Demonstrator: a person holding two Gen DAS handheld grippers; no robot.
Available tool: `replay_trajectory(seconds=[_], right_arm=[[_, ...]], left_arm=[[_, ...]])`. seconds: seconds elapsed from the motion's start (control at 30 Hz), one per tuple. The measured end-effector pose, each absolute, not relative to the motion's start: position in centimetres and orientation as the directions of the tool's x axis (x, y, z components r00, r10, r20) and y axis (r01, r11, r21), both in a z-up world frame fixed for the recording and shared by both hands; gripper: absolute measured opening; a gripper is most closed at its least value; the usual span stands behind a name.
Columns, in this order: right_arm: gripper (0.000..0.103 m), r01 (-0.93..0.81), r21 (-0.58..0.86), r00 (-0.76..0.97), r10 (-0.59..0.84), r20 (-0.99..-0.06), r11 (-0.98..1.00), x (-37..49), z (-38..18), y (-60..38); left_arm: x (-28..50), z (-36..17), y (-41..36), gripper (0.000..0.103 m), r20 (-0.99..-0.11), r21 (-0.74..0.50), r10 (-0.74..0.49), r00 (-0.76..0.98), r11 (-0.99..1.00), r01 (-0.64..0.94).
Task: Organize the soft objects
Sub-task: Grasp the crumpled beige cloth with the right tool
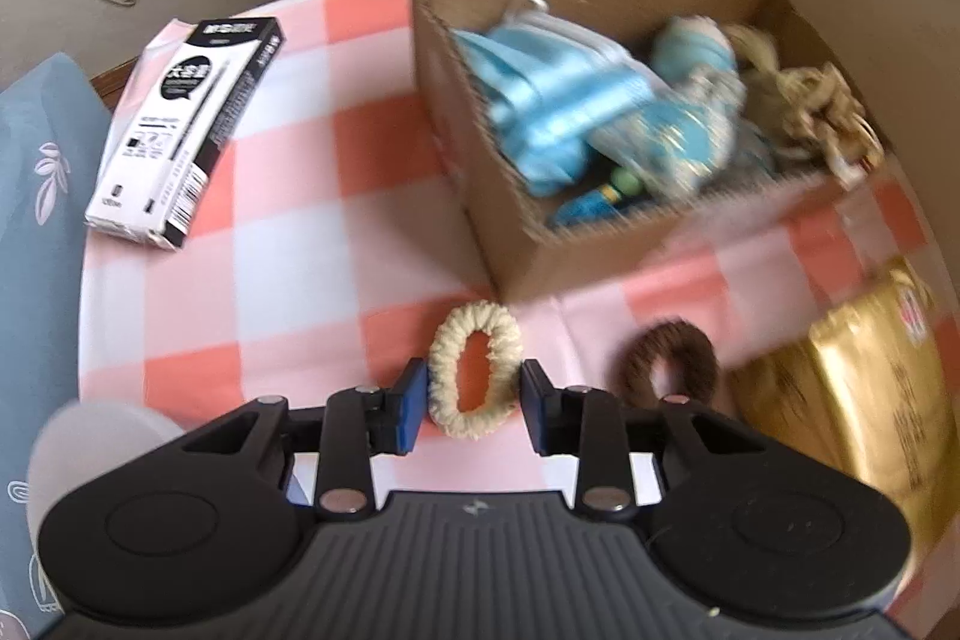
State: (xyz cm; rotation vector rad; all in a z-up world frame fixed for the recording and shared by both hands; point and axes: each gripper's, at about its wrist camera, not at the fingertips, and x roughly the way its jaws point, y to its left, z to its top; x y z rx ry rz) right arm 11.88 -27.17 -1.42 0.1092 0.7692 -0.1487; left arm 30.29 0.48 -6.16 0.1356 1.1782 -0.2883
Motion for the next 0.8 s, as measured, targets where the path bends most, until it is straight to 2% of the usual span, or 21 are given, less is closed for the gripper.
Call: replay_trajectory(seconds=[0.1, 0.23, 0.4, 0.53, 0.63, 0.8], right_arm=[[0.1, 0.17, 0.033, 0.704, -0.098, -0.704, 0.985, 12.8, -1.3, -27.2], [0.091, 0.165, 0.063, 0.684, -0.069, -0.726, 0.984, 14.8, -1.1, -27.8], [0.082, 0.205, 0.125, 0.595, -0.023, -0.803, 0.971, 18.9, -2.3, -29.1], [0.072, 0.253, 0.17, 0.531, 0.01, -0.847, 0.952, 21.6, -4.3, -29.9], [0.063, 0.276, 0.152, 0.49, -0.003, -0.872, 0.949, 23.1, -5.5, -29.9], [0.063, 0.273, 0.154, 0.474, 0.007, -0.881, 0.949, 24.0, -6.5, -29.8]], left_arm=[[28.9, -6.1, -0.1, 0.032, -0.925, -0.051, -0.165, 0.343, 0.947, 0.318], [27.2, -6.1, -0.7, 0.032, -0.925, -0.059, -0.183, 0.332, 0.935, 0.351], [26.2, -5.9, -1.2, 0.032, -0.925, -0.052, -0.186, 0.332, 0.926, 0.374], [25.8, -5.6, -1.6, 0.032, -0.922, -0.05, -0.191, 0.338, 0.921, 0.385], [25.9, -5.5, -1.6, 0.032, -0.92, -0.05, -0.196, 0.341, 0.918, 0.393], [25.9, -5.5, -1.7, 0.032, -0.917, -0.044, -0.198, 0.345, 0.913, 0.407]])
